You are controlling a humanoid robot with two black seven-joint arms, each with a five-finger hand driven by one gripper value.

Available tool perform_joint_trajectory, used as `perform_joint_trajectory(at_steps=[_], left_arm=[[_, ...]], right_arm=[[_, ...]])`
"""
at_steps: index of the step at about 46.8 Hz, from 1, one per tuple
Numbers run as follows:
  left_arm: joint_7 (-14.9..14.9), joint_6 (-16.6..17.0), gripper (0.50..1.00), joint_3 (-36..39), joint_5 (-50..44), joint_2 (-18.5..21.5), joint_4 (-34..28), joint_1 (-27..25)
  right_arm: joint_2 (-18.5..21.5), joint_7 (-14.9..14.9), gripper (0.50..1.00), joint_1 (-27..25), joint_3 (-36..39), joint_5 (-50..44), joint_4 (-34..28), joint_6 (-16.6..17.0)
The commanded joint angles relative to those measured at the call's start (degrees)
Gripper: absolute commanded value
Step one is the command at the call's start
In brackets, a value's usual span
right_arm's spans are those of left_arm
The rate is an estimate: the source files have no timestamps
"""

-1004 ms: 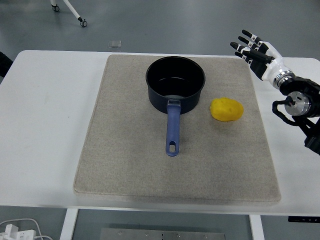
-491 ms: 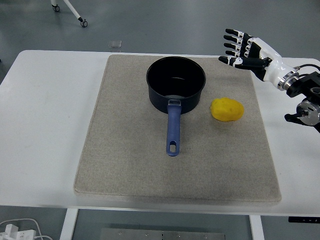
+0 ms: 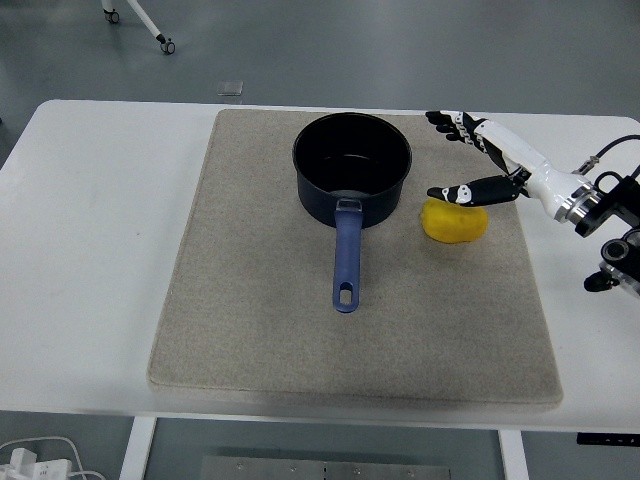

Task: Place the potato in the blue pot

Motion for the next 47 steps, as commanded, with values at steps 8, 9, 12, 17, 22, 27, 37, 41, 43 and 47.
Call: perform_joint_trajectory(at_steps=[8,9,12,17,22,27,37,41,43,47], left_arm=[[0.0,0.0,0.999,0.0,0.1,0.0,0.0,0.0],[0.0,0.0,0.999,0.0,0.1,0.0,0.0,0.0],[0.0,0.0,0.999,0.0,0.1,0.0,0.0,0.0],[0.0,0.0,0.999,-0.1,0.1,0.0,-0.1,-0.4],[0.1,0.0,0.999,-0.2,0.1,0.0,0.1,-0.4],[0.1,0.0,0.999,-0.2,0.1,0.0,0.2,-0.4],[0.0,0.0,0.999,-0.2,0.1,0.0,0.3,-0.4],[0.0,0.0,0.999,-0.2,0.1,0.0,0.3,-0.4],[0.0,0.0,0.999,-0.2,0.1,0.0,0.3,-0.4],[0.1,0.0,0.999,-0.2,0.0,0.0,0.3,-0.4]], right_arm=[[-1.1,0.6,0.934,-0.2,-3.2,-4.8,1.9,-3.4],[-1.2,0.7,0.934,-0.2,-3.3,-4.9,1.9,-3.4],[-1.2,0.9,0.934,-0.1,-4.0,-6.2,1.9,-3.5],[-1.2,0.9,0.934,-0.2,-5.1,-7.9,1.8,-3.8],[-1.3,0.9,0.934,-0.2,-6.0,-8.4,1.5,-4.1],[-1.1,0.9,0.934,-0.2,-6.1,-8.5,0.7,-4.3],[-0.6,1.6,0.928,-0.3,-7.3,-9.1,-1.6,-4.5],[-0.5,2.2,0.926,-0.2,-7.8,-9.1,-2.9,-4.5],[-0.4,2.5,0.919,-0.1,-7.9,-9.1,-3.4,-4.8],[-0.4,2.7,0.901,-0.2,-8.0,-9.1,-4.1,-5.2]])
